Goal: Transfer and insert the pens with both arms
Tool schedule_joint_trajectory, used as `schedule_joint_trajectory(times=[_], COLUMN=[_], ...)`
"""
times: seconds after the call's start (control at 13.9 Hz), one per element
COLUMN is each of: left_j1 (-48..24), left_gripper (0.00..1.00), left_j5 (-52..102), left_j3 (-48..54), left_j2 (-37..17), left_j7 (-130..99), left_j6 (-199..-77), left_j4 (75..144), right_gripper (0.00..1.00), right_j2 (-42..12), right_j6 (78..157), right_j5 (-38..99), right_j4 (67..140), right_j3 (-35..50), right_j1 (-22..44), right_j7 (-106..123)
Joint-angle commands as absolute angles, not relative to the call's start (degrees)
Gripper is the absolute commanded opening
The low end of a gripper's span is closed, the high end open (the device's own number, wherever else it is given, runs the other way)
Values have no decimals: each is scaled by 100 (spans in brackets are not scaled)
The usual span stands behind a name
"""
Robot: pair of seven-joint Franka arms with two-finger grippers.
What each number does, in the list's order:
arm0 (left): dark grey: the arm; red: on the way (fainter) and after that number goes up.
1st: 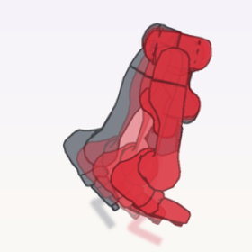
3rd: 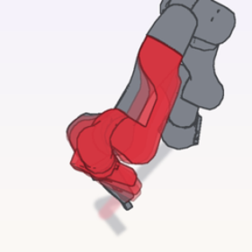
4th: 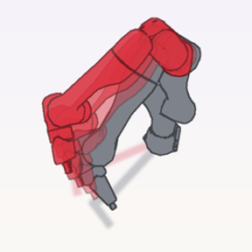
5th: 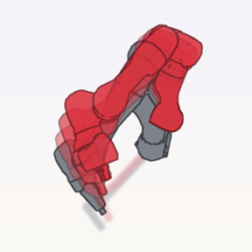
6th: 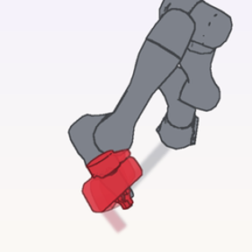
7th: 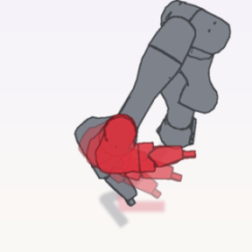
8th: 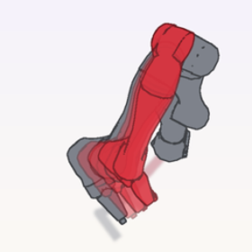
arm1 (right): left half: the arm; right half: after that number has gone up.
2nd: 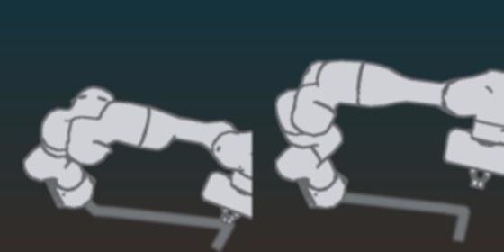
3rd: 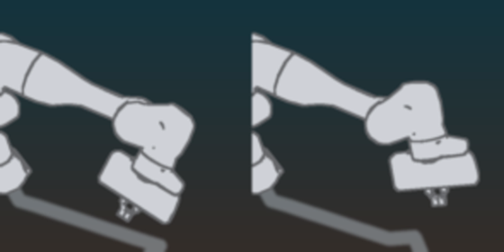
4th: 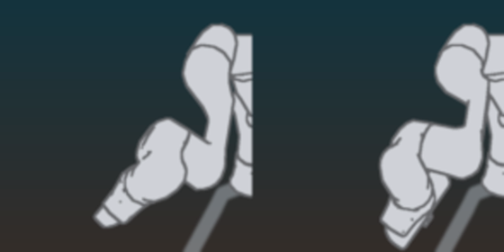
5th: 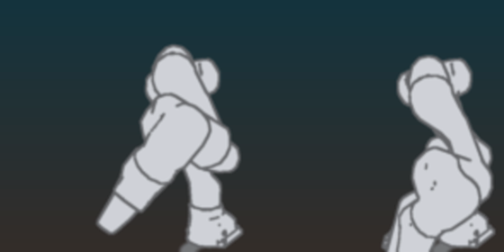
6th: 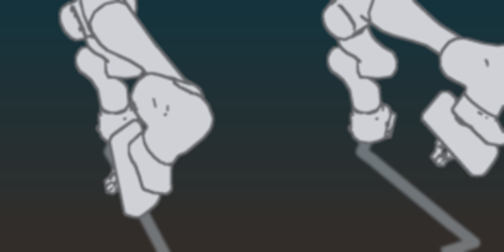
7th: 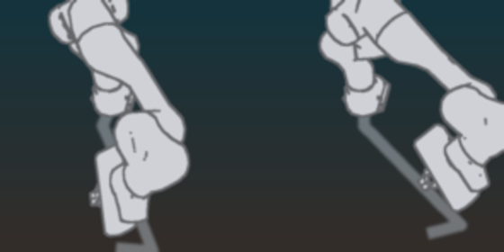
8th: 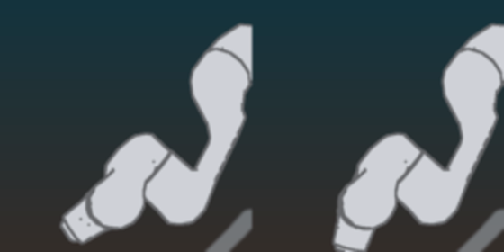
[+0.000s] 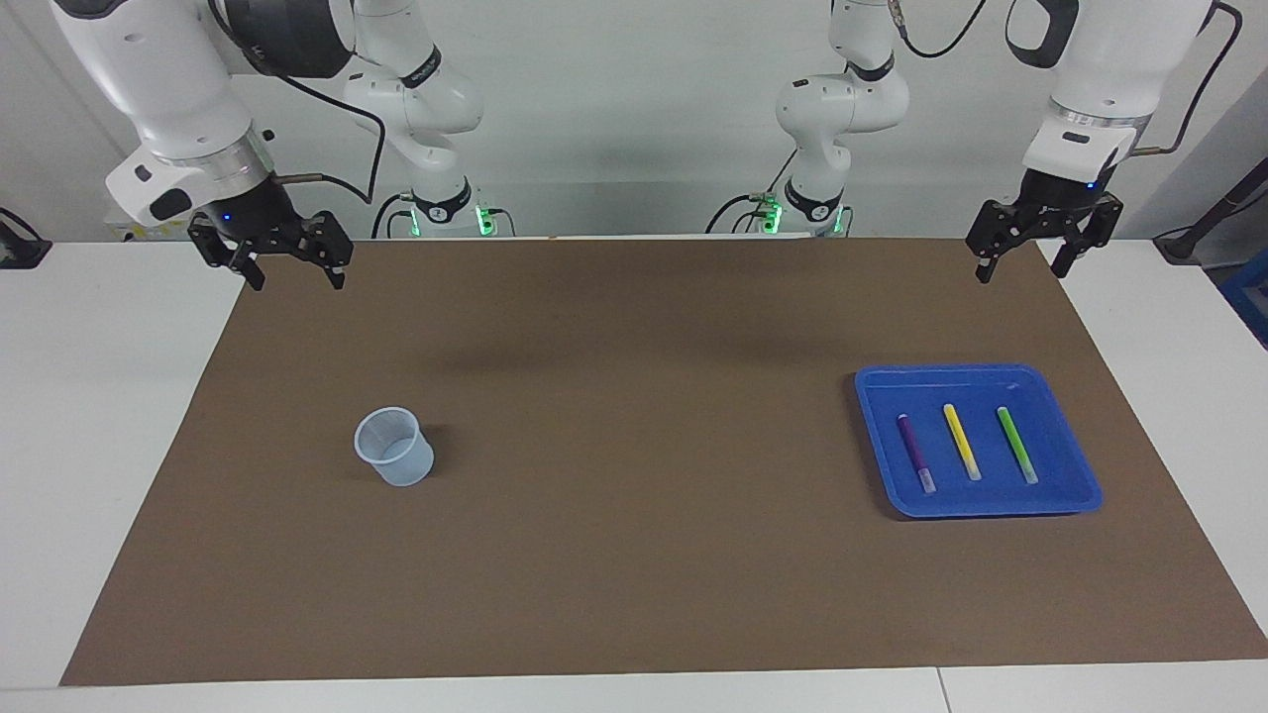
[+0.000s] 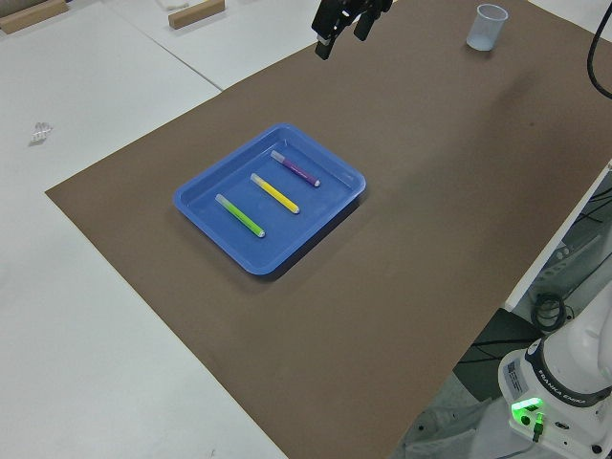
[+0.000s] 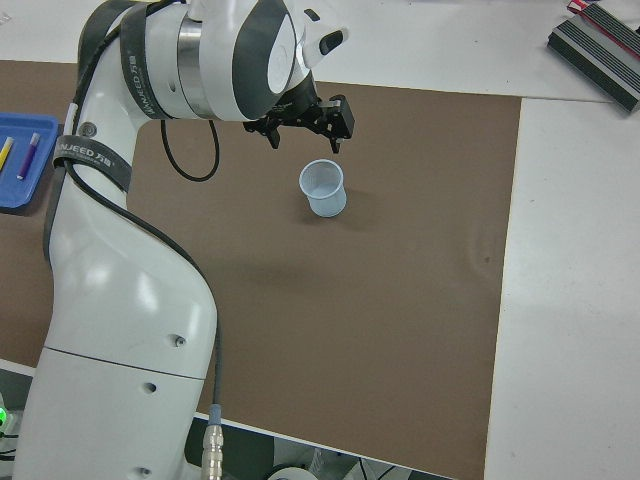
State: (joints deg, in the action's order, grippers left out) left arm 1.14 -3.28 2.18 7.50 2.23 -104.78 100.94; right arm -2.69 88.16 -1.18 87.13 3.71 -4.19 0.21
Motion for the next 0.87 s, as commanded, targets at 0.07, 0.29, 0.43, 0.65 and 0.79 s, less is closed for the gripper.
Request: schedule_joint_trajectory(times=[0.07, 0.29, 0.43, 0.65, 0.79], left_j1=[210, 420, 641, 799, 984], left_gripper=[100, 99, 99, 99, 99], left_j5=[-281, -281, -272, -272, -246], left_j3=[158, 158, 158, 158, 167], left_j2=[1106, 1125, 1055, 618, 90], left_j7=[404, 317, 237, 246, 272], left_j6=[-10624, -11074, -11633, -11908, -12241], left_j4=[10667, 11326, 11863, 11857, 11778], right_gripper=[100, 100, 100, 100, 100], right_j2=[-132, -132, -123, -123, -123], right_j6=[8798, 8789, 8789, 8789, 8789], right_j5=[9, 9, 9, 9, 9], right_j4=[8868, 8877, 8877, 8886, 8886], right_j3=[360, 360, 360, 360, 360], right_j1=[-439, -448, -448, -448, -448], right_j7=[53, 53, 62, 62, 62])
